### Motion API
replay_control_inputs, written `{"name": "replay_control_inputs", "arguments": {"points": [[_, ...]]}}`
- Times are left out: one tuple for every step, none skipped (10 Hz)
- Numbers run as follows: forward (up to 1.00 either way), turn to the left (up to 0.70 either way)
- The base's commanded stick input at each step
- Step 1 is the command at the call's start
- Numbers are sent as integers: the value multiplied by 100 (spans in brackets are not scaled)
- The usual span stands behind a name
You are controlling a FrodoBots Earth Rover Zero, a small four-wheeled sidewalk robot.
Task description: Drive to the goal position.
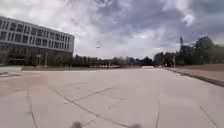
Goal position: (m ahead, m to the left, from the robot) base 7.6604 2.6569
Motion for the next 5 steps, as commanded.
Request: {"name": "replay_control_inputs", "arguments": {"points": [[70,0],[70,0],[70,0],[70,0],[70,0]]}}
